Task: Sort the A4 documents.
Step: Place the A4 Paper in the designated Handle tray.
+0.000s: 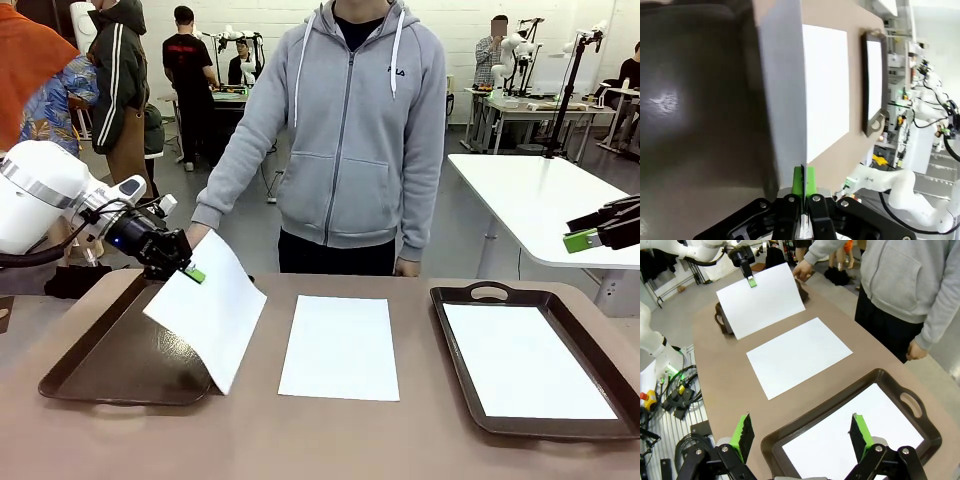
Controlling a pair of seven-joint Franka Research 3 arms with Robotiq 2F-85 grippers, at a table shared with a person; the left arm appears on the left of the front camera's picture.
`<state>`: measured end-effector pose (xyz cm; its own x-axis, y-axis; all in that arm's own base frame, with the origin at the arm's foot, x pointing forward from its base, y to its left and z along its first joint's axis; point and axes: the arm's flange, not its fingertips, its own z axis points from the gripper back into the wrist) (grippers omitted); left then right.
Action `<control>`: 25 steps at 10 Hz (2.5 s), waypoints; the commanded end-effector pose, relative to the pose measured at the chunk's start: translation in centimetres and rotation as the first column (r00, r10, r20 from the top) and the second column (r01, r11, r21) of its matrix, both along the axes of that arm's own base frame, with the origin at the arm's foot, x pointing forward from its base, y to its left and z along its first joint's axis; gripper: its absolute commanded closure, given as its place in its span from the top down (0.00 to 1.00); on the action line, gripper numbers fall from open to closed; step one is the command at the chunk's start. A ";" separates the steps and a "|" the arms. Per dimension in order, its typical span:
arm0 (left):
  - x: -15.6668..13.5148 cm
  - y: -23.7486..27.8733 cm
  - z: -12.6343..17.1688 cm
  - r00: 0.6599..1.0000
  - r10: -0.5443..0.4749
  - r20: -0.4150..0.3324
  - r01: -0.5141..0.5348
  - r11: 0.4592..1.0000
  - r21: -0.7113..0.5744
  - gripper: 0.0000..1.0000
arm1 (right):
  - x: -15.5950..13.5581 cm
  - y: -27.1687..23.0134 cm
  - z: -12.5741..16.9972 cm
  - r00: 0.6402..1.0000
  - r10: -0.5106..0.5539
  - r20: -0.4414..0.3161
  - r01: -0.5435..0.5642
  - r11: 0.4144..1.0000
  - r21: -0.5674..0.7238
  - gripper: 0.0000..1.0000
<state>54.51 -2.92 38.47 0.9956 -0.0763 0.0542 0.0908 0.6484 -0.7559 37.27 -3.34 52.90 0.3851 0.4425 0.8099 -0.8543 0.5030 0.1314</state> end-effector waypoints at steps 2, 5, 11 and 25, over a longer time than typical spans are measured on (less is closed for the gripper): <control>0.7 1.6 -0.3 0.998 0.059 -0.020 -0.054 0.983 0.177 0.01 | 0.0 0.0 0.0 1.000 0.002 -0.001 -0.002 1.000 0.002 1.00; 0.4 3.5 0.0 0.992 0.126 0.012 -0.122 0.924 0.363 0.01 | 0.0 0.0 0.0 1.000 0.002 -0.001 -0.002 1.000 0.002 1.00; 0.3 3.7 -0.9 0.995 0.096 0.001 -0.084 0.862 0.500 0.01 | 0.0 0.0 0.0 1.000 0.002 -0.001 -0.002 1.000 0.002 1.00; 1.0 3.6 -1.7 0.997 0.080 0.021 -0.076 0.792 0.606 0.58 | 0.0 0.0 0.0 1.000 0.002 -0.001 -0.002 1.000 0.002 1.00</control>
<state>55.52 0.91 36.21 0.9989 -0.0430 0.0159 0.0456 0.9657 -0.2558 37.27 -3.34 52.90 0.3852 0.4425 0.8098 -0.8542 0.5031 0.1313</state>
